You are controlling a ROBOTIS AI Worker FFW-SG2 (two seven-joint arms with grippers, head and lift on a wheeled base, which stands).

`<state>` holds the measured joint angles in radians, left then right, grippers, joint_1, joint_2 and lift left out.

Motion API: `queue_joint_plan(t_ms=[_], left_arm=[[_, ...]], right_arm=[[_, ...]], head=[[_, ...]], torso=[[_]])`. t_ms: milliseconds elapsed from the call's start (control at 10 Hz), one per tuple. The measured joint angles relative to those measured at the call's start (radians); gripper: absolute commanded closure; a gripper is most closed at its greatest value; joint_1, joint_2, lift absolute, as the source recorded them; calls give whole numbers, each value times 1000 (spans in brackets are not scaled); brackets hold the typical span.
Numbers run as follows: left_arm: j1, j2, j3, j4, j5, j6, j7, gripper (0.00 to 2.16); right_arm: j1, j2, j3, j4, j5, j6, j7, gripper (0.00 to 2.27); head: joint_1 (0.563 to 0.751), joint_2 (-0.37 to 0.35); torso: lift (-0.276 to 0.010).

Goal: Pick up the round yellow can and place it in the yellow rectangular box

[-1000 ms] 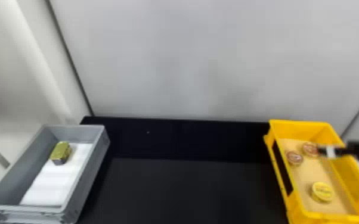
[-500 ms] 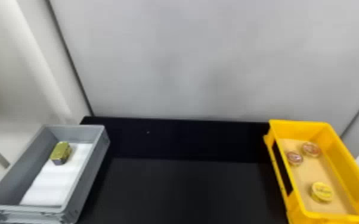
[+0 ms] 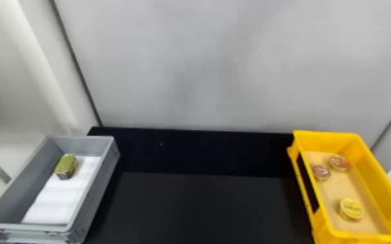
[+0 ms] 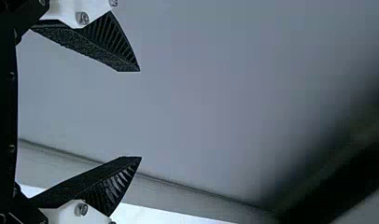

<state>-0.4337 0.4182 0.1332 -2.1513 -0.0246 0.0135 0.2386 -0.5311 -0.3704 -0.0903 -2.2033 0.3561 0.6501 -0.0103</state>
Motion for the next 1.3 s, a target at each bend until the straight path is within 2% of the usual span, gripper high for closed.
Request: queue_joint_plan(t_ms=[300,600,900,1300], left_arm=[[-8,19,20,-9,-3,-5,1,137],[-27,43,42,-21,-12,-18,1,137],[-35,50,44,-27,-20,-27,4,137],[-29,49,45,-27,-22,-25,5,137]], right_arm=[[-161,-60,114,-7,-31,-129,-81,134],[-259,-90,186,-8,-51,-263,-140,134],[-297,-108,226,0,-57,-346,-168,134],[-298,-109,233,5,-60,-354,-169,134]], head=[[663,54],[663,54],[663,54],[663,54]], torso=[[-10],[-10],[-10],[-10]])
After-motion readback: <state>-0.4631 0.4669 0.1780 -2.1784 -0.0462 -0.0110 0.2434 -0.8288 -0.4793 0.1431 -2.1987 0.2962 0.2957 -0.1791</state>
